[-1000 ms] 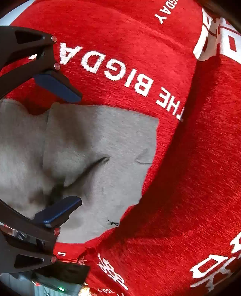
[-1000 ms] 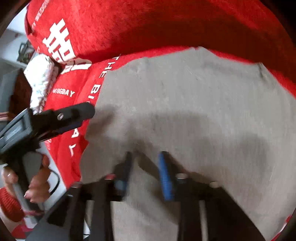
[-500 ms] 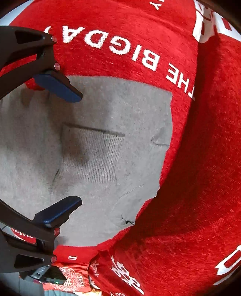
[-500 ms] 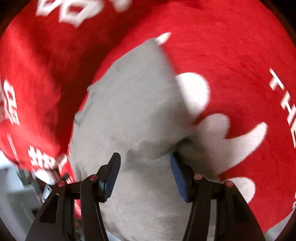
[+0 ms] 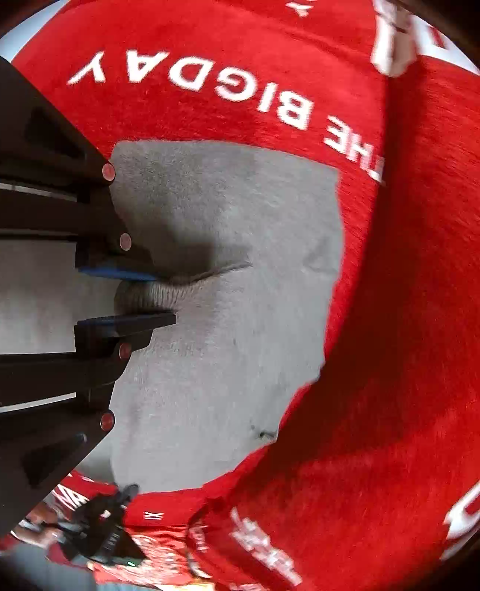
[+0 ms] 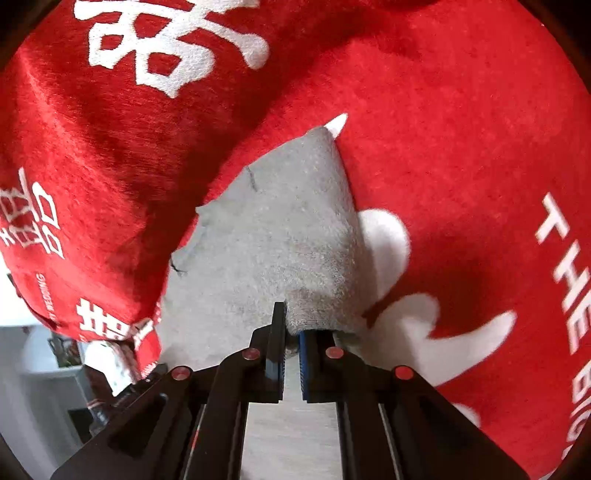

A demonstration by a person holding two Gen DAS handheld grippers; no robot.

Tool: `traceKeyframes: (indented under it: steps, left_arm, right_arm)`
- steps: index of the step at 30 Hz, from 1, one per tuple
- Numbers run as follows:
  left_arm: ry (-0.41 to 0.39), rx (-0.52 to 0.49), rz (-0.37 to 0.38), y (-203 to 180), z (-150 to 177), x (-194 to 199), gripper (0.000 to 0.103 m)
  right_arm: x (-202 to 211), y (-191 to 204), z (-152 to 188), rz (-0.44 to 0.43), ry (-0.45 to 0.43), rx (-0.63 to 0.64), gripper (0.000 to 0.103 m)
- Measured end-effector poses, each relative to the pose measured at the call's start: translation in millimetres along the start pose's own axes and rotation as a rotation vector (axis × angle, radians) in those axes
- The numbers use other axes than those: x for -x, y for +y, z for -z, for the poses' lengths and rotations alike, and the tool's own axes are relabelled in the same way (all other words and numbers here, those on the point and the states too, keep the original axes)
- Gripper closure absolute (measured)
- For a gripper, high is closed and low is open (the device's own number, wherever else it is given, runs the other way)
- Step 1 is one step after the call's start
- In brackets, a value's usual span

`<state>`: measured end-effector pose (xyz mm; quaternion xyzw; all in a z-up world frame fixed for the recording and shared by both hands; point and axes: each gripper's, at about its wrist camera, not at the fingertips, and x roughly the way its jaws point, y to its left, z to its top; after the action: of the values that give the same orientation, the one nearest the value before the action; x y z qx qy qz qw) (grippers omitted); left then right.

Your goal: Fold small clothes

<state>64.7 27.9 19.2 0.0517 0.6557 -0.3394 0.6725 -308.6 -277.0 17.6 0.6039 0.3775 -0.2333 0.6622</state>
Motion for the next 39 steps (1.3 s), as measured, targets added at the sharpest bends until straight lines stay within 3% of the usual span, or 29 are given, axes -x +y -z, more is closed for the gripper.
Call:
traceKeyframes:
  steps: [1,6,8,11,13,15,21,23,25,29,31,36,39]
  left_arm:
    - [-0.001,-0.015,-0.001,-3,2,1,0.092]
    - [0.036,-0.052,-0.080,-6,17,-17,0.092]
    - [0.044,-0.046,-0.118,-3,20,-22,0.092]
    - [0.034,-0.050,-0.152,3,21,-15,0.092]
    - [0.016,-0.060,-0.184,4,20,-5,0.092]
    - [0.001,-0.064,-0.187,3,18,4,0.092]
    - [-0.012,-0.119,-0.203,-14,14,10,0.092]
    - [-0.007,-0.130,-0.203,-23,15,3,0.092]
    - [-0.003,-0.141,-0.207,-30,14,-3,0.092]
    - [0.009,-0.156,-0.233,-41,13,-20,0.092]
    - [0.015,-0.163,-0.264,-41,14,-26,0.092]
    - [0.019,-0.171,-0.296,-40,15,-28,0.092]
    - [0.022,-0.175,-0.307,-40,15,-20,0.092]
  right_arm:
    - [-1,-4,-1,0.012,0.008,0.005,0.096]
    - [-16,-24,2,0.057,0.094,0.012,0.096]
    - [-11,-20,5,0.083,0.118,0.048,0.090]
    - [4,-3,11,0.141,0.125,0.155,0.076]
    - [22,8,7,0.129,0.074,0.213,0.051]
    - [31,9,-8,0.130,0.009,0.214,0.042]
    - [-5,-14,-62,0.092,0.001,0.027,0.042]
    - [-17,-16,-70,0.083,0.027,0.001,0.047]
    - [-25,-11,-75,0.080,0.059,0.024,0.096]
    - [-20,21,-69,0.271,0.043,0.292,0.095]
    - [-28,18,-68,0.353,0.070,0.336,0.095]
    - [-15,14,-62,0.366,0.047,0.275,0.093]
    - [3,23,-47,0.382,0.028,0.307,0.093]
